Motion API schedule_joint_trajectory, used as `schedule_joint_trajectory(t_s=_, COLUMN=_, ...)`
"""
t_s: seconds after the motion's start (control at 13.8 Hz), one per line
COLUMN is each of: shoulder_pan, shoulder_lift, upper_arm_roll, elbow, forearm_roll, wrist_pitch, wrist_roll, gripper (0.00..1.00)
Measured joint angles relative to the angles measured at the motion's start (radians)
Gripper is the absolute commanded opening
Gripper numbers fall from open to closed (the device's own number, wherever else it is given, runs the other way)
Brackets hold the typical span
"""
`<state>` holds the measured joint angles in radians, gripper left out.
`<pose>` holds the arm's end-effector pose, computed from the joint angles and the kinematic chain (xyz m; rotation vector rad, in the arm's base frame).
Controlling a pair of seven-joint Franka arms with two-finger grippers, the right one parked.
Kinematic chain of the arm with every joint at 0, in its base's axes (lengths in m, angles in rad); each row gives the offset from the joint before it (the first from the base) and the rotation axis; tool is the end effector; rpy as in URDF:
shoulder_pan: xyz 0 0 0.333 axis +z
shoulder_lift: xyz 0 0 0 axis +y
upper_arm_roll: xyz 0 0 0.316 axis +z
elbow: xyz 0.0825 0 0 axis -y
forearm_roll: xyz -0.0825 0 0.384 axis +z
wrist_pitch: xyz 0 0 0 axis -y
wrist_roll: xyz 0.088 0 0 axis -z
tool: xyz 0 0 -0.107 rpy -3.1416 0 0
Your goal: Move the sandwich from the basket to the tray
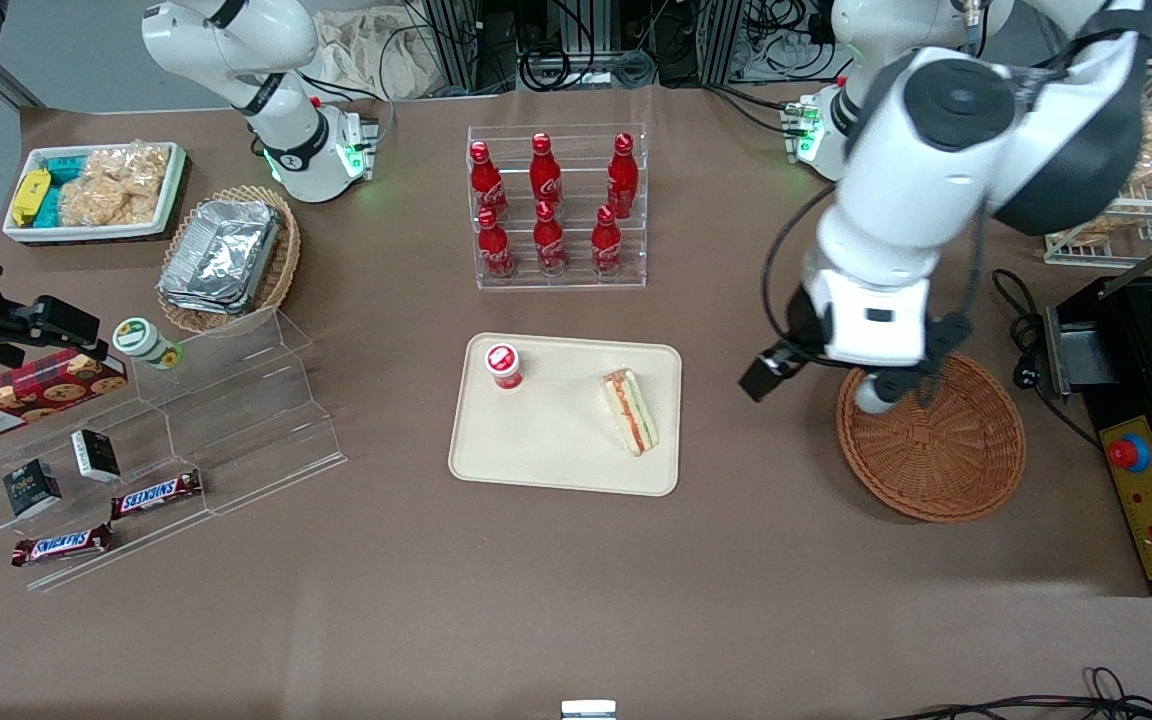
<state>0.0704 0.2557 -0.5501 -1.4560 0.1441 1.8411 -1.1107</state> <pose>0.5953 -0.2502 0.5717 2.8755 0.9366 0.1885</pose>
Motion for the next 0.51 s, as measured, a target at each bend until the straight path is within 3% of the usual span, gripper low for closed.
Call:
schedule_joint_trajectory(t_s=0.22, shoulder_pan=0.066, shoulder_lift=-0.046, upper_arm_roll=0.051, elbow=-0.001, forearm_roll=-0.069, wrist_pitch=-0.081, wrist_roll=0.231, gripper=1.00)
schedule_joint_trajectory(t_s=0.51, shoulder_pan=0.015, shoulder_lift=-0.100, upper_arm_roll=0.265, elbow=-0.012, forearm_roll=-0.157, wrist_pitch=-0.161, wrist_roll=0.551, gripper=1.00)
